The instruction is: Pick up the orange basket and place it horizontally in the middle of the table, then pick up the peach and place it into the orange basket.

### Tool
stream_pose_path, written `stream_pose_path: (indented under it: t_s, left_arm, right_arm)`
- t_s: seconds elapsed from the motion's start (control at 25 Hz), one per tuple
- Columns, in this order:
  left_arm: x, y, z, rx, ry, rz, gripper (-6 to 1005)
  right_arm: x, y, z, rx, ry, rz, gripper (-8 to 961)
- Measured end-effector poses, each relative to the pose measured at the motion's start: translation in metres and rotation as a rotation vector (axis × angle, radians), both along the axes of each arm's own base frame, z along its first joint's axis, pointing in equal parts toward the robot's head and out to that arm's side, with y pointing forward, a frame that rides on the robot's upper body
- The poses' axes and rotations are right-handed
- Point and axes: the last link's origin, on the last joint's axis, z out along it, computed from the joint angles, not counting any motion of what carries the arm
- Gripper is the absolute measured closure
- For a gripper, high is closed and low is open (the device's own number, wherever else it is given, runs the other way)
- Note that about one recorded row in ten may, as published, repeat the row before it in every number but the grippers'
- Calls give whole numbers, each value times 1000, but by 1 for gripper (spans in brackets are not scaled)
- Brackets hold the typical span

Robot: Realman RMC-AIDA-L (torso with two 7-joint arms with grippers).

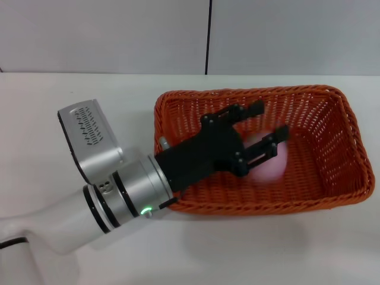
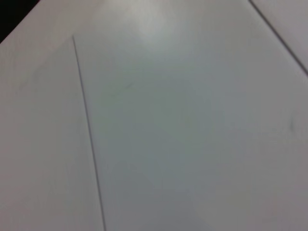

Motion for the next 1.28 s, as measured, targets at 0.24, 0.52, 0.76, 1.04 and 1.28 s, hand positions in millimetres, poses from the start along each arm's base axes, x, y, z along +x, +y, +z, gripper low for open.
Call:
stream_pose_path:
  t_s: [0.24,0.52,0.76,1.04,1.28]
  left_arm:
    - [-14,-5,8,190,-7,85,300]
    - [-62,-18,43,388,-64,297,173]
    - [-128,-58,102,666,-100,478,173]
    - [-181,-103,150,846,-98,646,173]
    - [-194,-112,156,863,-49,689,173]
  right_arm:
    - [-8,17,10,55,-10,11,339]
    - [-2,14,17,72,-24,-7,339]
    - [24,-1,19,185,11,-176,339]
    - [40,-15,9,208,50,-278,339]
    - [44,-15,-9,230,34,-361,339]
